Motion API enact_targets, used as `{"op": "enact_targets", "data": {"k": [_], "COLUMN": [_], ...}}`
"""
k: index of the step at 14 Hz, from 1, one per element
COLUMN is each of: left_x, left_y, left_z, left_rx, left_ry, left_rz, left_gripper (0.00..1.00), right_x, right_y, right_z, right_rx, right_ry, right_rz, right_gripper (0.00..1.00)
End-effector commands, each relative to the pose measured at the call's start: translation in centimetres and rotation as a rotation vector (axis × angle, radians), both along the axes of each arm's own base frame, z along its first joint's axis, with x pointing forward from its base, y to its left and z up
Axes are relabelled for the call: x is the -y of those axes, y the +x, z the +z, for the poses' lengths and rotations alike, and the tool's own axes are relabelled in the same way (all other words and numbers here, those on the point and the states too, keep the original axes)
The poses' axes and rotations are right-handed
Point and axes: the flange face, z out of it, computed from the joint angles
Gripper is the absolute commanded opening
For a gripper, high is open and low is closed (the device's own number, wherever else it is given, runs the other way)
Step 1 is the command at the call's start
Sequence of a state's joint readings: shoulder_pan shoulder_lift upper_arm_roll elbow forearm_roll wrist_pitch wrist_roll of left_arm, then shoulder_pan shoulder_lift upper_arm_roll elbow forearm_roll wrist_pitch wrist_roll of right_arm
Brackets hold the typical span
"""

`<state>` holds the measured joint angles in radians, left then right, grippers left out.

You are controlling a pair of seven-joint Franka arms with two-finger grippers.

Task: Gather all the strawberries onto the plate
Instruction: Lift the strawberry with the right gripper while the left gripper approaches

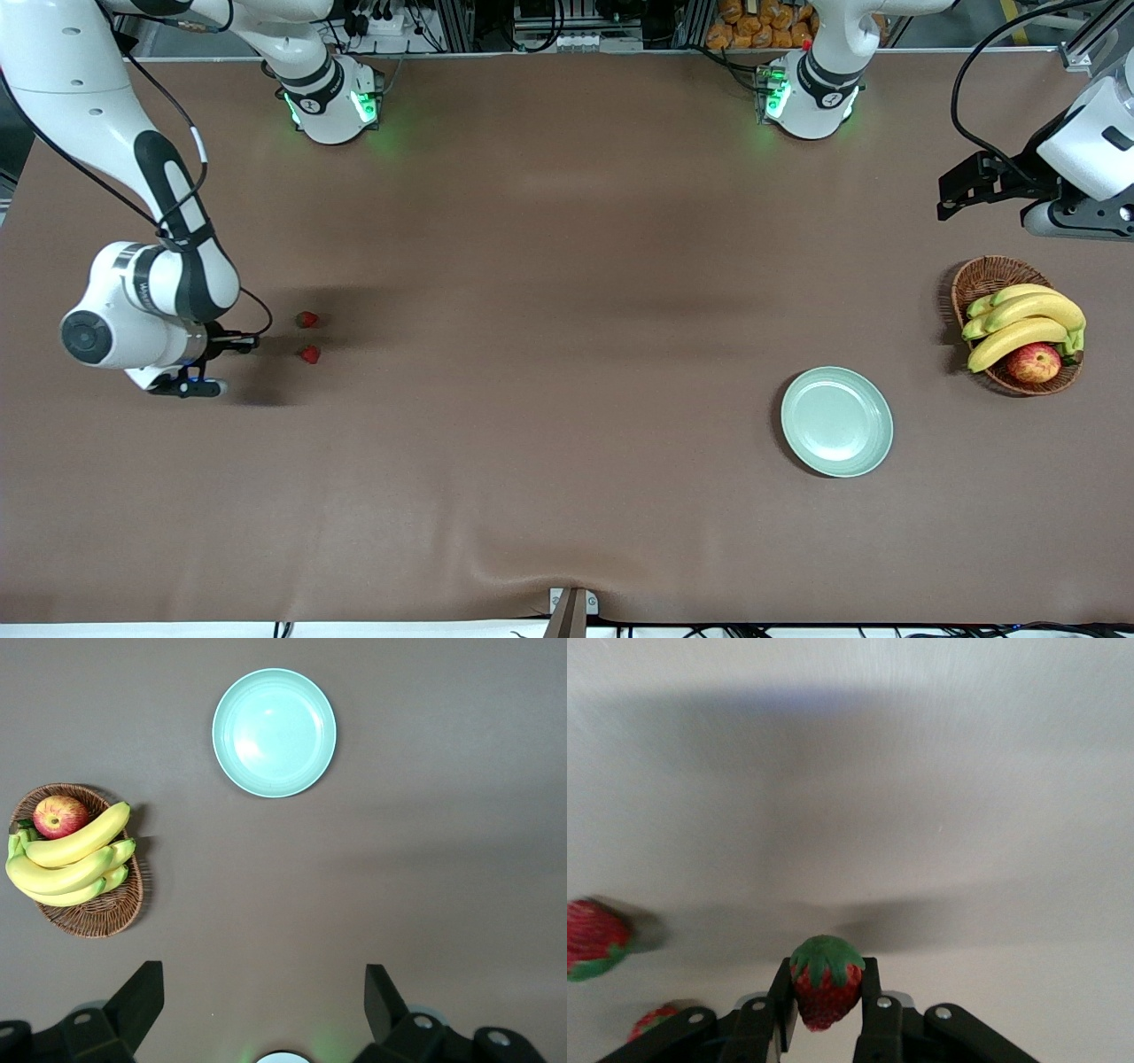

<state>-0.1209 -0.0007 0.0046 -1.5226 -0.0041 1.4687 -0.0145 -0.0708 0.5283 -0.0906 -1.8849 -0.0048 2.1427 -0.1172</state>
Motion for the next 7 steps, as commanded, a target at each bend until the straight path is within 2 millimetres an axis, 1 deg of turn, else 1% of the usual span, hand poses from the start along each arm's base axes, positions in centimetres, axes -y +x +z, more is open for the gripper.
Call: {"op": "enact_targets", "data": {"k": [1,2,3,4,5,6,7], "left_x": [0.0,0.0,0.1,0.1,0.1,0.4,0.7], "left_y": [-0.2,-0.2,-0.2,-0.2,-0.2,-0.2,-0.2], "left_z": [0.5,0.5,0.5,0.5,0.5,0.5,0.6], "left_rx": [-0.002,-0.002,-0.003,-0.003,-0.003,-0.001,0.003], "left_ry": [-0.018,-0.018,-0.018,-0.018,-0.019,-0.02,-0.019], "left_rz": [-0.016,-0.014,-0.016,-0.014,-0.014,-0.019,-0.025], "left_gripper": [1.0,1.0,1.0,1.0,1.0,1.0,1.0], "right_x": [-2.3,-4.7,-7.6,-10.6,-14.0,-16.7,-19.7], "right_y": [3.1,4.4,5.5,6.1,6.1,5.9,5.6], "right_z": [4.8,6.5,8.5,9.8,10.4,10.5,10.5], "right_rx": [0.04,0.058,0.079,0.084,0.085,0.087,0.083], "right_ry": [-0.007,0.003,0.015,0.038,0.07,0.115,0.175], "right_rz": [0.064,0.094,0.132,0.172,0.208,0.223,0.197], "right_gripper": [0.0,0.0,0.0,0.0,0.0,0.0,0.0]}}
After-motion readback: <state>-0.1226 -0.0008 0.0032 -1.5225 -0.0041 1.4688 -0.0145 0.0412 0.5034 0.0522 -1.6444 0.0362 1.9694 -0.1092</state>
